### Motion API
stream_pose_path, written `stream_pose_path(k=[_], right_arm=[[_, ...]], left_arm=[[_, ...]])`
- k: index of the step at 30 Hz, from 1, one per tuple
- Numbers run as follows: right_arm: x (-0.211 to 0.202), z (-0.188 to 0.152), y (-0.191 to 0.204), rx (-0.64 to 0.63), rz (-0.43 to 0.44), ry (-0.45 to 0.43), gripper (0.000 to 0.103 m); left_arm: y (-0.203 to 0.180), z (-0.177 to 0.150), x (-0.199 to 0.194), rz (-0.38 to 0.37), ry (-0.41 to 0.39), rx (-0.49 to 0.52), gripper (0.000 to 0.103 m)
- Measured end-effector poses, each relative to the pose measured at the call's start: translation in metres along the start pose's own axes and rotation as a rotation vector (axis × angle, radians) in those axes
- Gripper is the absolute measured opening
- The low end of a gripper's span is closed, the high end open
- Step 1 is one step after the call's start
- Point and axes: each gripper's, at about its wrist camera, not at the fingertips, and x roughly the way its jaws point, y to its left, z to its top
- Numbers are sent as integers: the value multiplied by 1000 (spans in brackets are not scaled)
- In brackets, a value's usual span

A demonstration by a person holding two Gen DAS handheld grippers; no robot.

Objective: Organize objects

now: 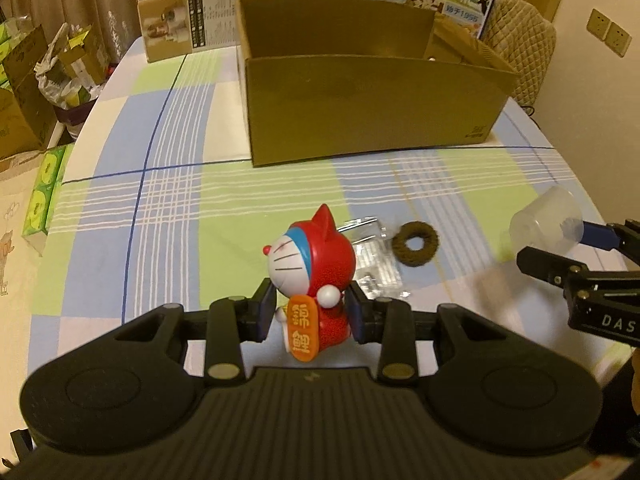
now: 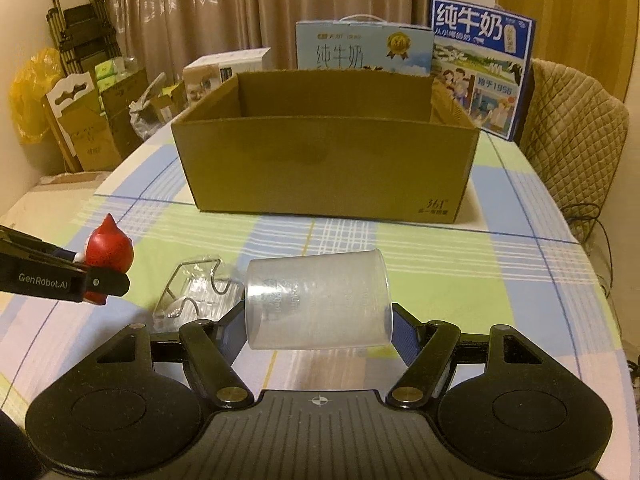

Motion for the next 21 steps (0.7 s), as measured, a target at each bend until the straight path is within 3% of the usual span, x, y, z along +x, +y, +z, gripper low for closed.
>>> stream_pose_path(k=[21], right_arm=[[-46,8,-20,34,-21,-37,69]], left_arm=[[-43,6,-37,-30,-47,53,32]])
